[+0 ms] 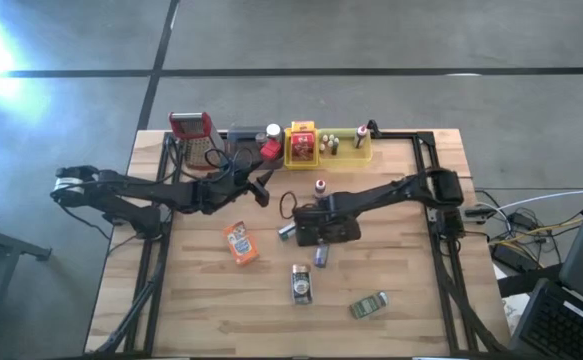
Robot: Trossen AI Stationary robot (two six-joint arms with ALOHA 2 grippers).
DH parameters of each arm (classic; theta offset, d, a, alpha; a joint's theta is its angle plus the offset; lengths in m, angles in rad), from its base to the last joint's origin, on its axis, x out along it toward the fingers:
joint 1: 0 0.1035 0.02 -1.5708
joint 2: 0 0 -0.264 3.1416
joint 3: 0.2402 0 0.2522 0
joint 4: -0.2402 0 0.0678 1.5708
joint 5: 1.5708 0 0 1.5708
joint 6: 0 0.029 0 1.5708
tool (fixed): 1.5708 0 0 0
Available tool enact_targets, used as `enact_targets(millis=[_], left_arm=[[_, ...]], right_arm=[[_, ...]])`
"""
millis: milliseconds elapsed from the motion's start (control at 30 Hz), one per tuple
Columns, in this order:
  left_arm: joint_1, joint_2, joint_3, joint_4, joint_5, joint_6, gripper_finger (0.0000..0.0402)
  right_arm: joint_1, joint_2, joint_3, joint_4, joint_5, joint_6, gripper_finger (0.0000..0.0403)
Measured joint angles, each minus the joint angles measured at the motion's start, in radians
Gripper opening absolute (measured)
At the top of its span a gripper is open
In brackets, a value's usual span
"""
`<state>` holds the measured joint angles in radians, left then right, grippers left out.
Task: Pick & Place Kitchen Items
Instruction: Put the large purple food coloring bottle into the light yellow bin
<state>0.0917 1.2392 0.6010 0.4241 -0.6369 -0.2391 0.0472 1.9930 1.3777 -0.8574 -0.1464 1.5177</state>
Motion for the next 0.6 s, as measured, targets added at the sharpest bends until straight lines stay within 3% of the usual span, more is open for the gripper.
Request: enact_targets(millis=[200, 600], left_arm=[[0.000, 0.000, 0.000, -0.008, 0.000, 0.000, 0.0216], [0.000, 0.000, 0.000, -0.015, 0.000, 0.000, 0.0216]], right_arm=[[0.008, 0.062, 0.004, 0.007, -0.030, -0.032, 0.0244], [0.038, 0.052, 0.001, -0.035, -0.004, -0.099, 0.0191]])
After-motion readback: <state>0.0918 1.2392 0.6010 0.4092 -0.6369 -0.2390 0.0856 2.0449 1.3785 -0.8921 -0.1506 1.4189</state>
